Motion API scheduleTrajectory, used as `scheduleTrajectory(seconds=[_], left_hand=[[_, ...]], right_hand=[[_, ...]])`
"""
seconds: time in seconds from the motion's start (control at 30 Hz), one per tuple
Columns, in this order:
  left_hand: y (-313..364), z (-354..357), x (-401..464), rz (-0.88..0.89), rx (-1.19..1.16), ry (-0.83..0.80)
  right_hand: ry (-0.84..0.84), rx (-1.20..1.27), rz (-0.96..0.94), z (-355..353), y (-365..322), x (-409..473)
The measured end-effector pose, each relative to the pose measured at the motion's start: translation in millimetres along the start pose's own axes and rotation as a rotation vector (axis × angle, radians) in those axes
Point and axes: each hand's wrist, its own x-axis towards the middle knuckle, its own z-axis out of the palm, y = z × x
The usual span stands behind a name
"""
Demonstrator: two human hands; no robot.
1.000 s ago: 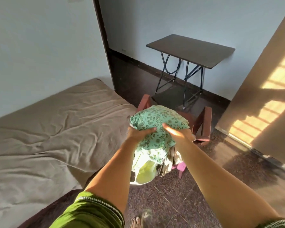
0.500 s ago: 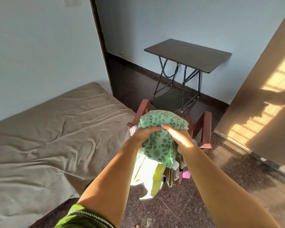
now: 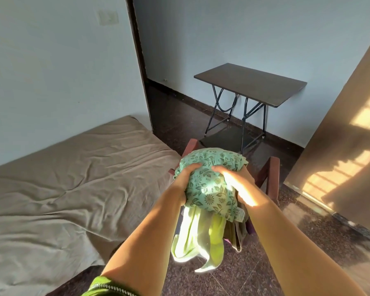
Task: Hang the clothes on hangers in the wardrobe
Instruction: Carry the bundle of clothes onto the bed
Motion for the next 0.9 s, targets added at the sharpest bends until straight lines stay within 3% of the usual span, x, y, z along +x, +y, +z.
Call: scheduleTrajectory(seconds=[0.1,0.17,0.27,0.33,0.4,0.47,0.67,0.77,0.9], left_hand=[[-6.5,-1.5,7.3,-0.014,0.118,-0.032],[-15.3,-3.4,14.1,-0.026,0.192,0.006],[-30.9,-12.2,22.8,0.016,0.340,0.328],[-38.7,-17.8,24.8,0.058,0.446,0.437],[-40.9,-17.3,21.0,0.140,0.306,0.355],[-40.3,-15.5,18.2,0.177,0.194,0.261],[-48.5,-25.8,51.9,0.024,0.139,0.151],[-33.5,-19.4,40.0,-0.033,0.193,0.071],[-11.4,-12.9,29.4,-0.046,0.274,-0.045]], right_hand=[[0.202,-0.038,0.060,-1.9,-0.8,-28.2],[0.219,-0.025,0.057,-5.2,16.8,-26.3],[0.077,-0.063,0.108,-9.0,34.3,-14.2],[0.078,-0.255,0.133,-9.0,29.4,-20.0],[0.133,-0.643,0.184,-9.0,5.5,-63.6],[0.117,-0.812,0.188,-13.5,5.0,-72.5],[-0.019,-0.368,0.074,-16.1,-9.2,-65.5],[-0.120,-0.365,0.147,-18.2,-14.1,-54.5],[-0.182,-0.158,0.102,-21.9,-22.1,-60.6]])
